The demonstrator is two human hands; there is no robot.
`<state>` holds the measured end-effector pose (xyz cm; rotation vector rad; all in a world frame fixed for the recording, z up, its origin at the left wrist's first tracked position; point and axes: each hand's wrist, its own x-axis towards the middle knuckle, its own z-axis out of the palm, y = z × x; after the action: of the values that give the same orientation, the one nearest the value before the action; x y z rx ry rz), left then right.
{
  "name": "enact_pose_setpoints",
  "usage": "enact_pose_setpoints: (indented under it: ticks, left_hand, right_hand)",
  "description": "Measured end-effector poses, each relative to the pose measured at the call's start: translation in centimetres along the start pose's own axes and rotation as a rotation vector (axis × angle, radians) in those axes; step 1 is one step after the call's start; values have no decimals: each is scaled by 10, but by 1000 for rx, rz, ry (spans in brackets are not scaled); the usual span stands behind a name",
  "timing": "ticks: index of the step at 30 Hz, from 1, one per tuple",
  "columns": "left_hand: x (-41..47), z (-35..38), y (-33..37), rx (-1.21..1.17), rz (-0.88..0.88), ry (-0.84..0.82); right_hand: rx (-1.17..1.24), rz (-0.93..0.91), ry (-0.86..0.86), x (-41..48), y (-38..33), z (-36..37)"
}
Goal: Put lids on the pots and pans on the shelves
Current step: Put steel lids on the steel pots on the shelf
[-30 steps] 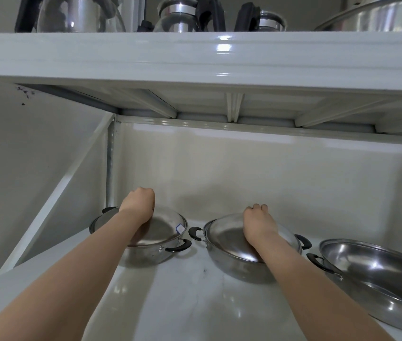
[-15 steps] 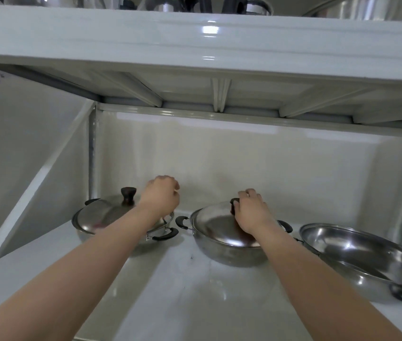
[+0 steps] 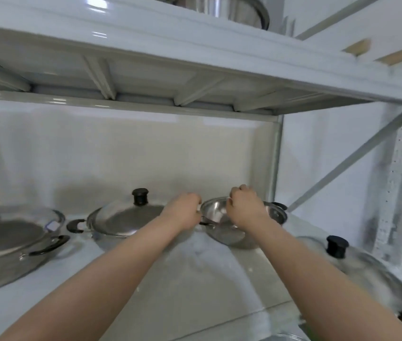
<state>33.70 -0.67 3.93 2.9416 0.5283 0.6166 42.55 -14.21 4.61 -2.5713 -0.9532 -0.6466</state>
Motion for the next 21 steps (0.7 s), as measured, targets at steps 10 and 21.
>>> enact_pose_setpoints:
  ticks: [10, 21]
  left_hand:
    - [2, 27, 51, 435, -67, -42]
    - [-1, 29, 69, 513, -183, -56]
  right_hand:
    - [-467, 270, -325, -35, 138, -31]
    - [-604, 329, -654, -41, 151, -28]
